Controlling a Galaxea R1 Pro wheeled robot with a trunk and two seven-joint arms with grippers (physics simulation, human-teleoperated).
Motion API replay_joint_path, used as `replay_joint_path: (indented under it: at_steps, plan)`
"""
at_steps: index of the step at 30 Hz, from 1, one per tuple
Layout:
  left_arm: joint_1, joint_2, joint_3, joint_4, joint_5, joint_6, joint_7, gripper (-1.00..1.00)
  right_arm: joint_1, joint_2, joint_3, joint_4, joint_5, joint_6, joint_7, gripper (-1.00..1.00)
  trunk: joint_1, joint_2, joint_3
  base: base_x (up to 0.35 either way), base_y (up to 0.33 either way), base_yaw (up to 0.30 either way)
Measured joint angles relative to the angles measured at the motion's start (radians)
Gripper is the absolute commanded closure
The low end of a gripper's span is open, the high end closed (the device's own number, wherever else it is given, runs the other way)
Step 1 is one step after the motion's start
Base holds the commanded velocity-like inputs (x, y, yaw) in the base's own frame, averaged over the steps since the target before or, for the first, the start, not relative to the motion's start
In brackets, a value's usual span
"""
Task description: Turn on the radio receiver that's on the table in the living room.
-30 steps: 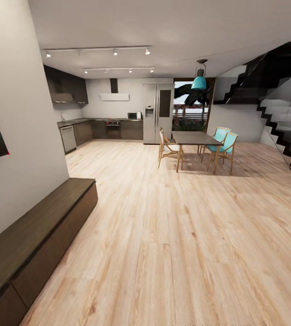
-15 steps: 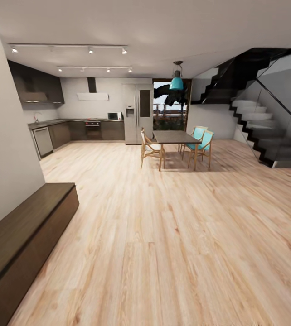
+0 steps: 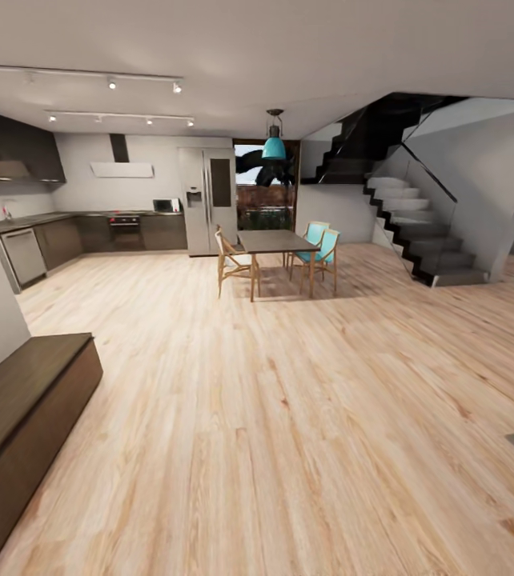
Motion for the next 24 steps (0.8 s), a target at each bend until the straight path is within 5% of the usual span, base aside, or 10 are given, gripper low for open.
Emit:
replay_joint_path:
  at_steps: [24]
  plan:
    - [0.0,0.001,0.0,0.0,0.0,-0.001,0.0,-1.0,0.0,0.0,0.002,0.0,0.0,0.0,0.0,-1.0,0.0,0.0,0.0,0.0,0.0,-0.278]
